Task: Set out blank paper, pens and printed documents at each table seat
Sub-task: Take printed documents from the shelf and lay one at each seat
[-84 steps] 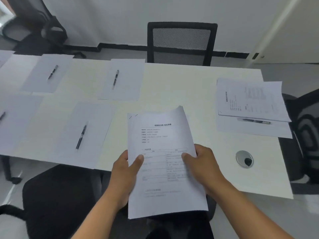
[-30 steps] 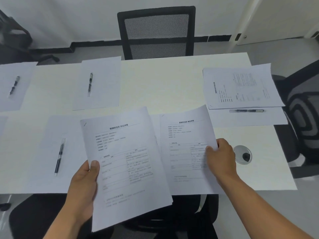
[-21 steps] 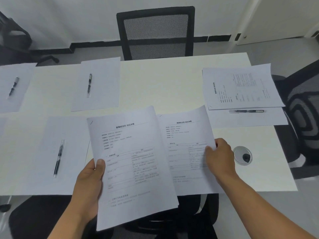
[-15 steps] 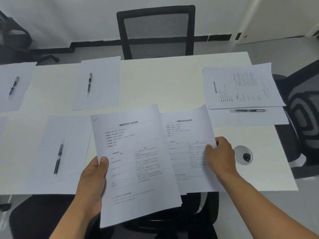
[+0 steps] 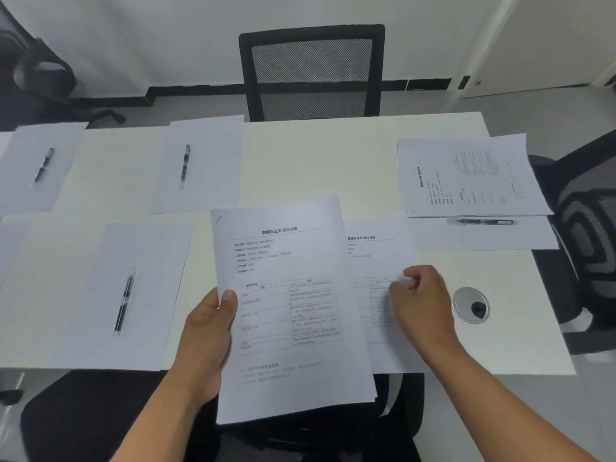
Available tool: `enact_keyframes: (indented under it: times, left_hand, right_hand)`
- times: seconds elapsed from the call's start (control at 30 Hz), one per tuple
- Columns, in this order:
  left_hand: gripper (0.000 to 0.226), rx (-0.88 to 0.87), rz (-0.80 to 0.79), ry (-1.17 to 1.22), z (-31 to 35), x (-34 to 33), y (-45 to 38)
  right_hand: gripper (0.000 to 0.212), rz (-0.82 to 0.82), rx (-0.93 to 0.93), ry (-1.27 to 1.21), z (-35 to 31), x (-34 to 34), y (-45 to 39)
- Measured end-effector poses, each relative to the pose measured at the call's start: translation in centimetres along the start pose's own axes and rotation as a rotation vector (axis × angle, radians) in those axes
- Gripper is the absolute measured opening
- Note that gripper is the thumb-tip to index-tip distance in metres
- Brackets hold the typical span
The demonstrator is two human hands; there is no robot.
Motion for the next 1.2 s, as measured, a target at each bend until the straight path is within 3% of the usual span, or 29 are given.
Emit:
enact_keyframes:
  times: [0.07, 0.17, 0.23, 0.3, 0.37, 0.7, 1.2]
  left_hand:
    - [0.03, -0.003, -0.009, 0.007, 0.2, -0.2, 0.1]
    - [0.031, -0.004, -0.025, 0.021, 0.4, -0.5, 0.3]
    - [0.031, -0.009, -0.035, 0.032, 0.5, -0.5, 0.8]
    - [0.031, -0.008, -0.043, 0.039, 0.7, -0.5, 1.4]
    - [0.031, -0.011, -0.053, 0.033, 0.8, -0.2, 2.0]
    - [0.033, -0.144, -0.09, -0.045, 3.3, 4.0, 5.0]
    - [0.032, -0.31, 0.085, 0.071, 5.8, 12.6, 15.4]
  right_hand:
    - [0.007, -0.13, -0.005, -0.081, -1.1, -0.7, 1.2]
    - [0.034, -0.362, -0.008, -0.222, -3.2, -1.9, 3.5]
    - [0.04, -0.486, -0.032, -0.275, -4.3, -2.6, 5.2]
    - [0.023, -0.551, -0.062, -0.303, -4.9, -2.9, 6.7]
    - [0.01, -0.53, -0.037, -0.298, -5.3, -3.1, 7.6]
    - [0.01, -0.363, 0.072, -0.247, -8.2, -3.3, 12.1]
    - [0.009, -0.498, 0.282, -0.207, -13.7, -2.7, 23.2]
Point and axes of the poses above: each hand's wrist, its own y-axis away from the middle knuckle, its own x-axis out of the back of the hand, z = x × y, the point moved 4 cm from there along -y, towards the middle knuckle, and after that the axes turned 8 degrees about -x, right-handed, at the moved point
